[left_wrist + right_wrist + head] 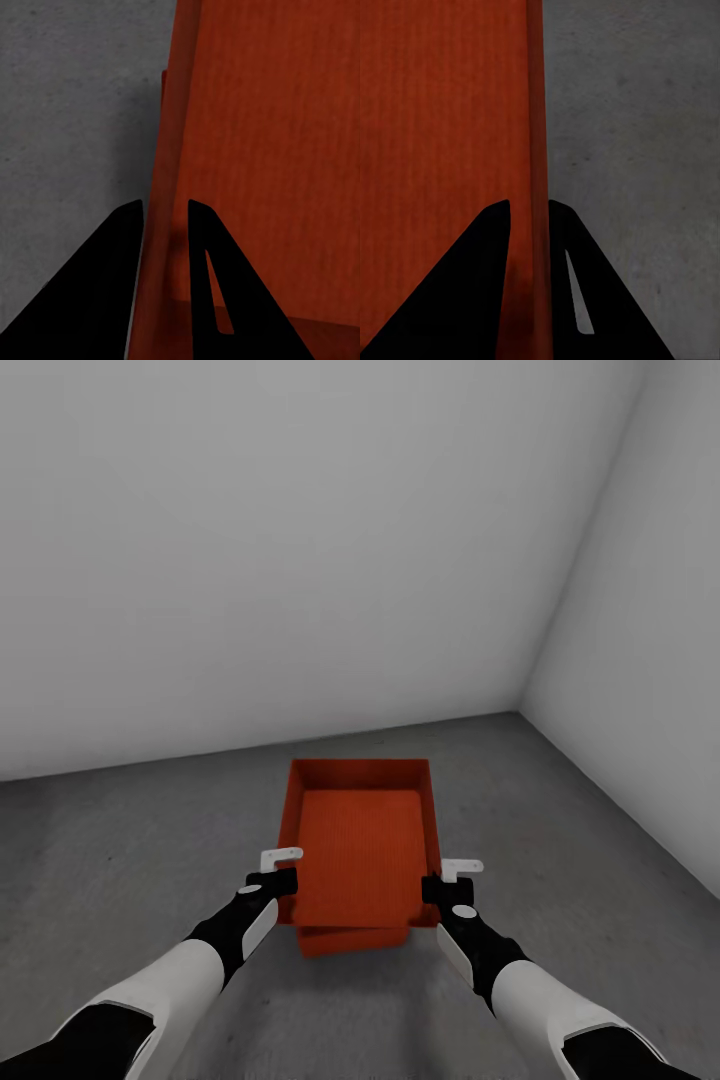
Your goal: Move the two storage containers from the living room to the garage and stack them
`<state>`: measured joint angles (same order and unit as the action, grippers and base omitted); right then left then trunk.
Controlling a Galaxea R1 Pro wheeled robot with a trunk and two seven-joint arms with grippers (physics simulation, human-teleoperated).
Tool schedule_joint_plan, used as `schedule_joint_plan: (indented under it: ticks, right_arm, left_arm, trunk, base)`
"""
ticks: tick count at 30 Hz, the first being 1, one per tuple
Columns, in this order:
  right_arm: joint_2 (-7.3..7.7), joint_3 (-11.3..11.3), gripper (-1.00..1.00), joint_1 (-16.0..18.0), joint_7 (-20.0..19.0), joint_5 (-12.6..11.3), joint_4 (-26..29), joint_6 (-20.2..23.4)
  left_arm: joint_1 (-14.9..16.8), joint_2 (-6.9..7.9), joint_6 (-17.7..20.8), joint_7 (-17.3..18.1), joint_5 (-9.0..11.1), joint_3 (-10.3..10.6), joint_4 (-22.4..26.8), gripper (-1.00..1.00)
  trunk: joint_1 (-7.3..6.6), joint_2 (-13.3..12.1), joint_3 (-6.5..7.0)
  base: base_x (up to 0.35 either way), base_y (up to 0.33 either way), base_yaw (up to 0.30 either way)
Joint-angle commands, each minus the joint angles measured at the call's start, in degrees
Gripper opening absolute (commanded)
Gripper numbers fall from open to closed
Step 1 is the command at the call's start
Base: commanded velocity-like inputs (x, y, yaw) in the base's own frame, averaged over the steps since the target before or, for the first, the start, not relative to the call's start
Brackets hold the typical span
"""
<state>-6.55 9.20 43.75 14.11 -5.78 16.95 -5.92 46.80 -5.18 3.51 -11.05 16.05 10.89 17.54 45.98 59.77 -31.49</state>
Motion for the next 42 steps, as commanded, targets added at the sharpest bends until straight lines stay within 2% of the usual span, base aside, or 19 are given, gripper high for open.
schedule_joint_plan:
  ticks: [1,42]
  right_arm:
    - [0.05,-1.9,-1.0,0.1,1.8,0.3,0.2,-0.4]
    - [0.13,-1.9,-1.0,0.1,1.8,0.4,0.2,-0.4]
  left_arm:
    - [0.0,2.72,0.4,-0.9,0.2,0.1,-1.8,-1.0]
    - [0.0,2.72,0.4,-0.9,0.2,0.1,-1.8,-1.0]
  trunk:
    - [0.0,0.0,-0.14]
    - [0.0,0.0,-3.9]
  base:
    - [0.0,0.0,0.0]
    - [0.0,0.0,0.0]
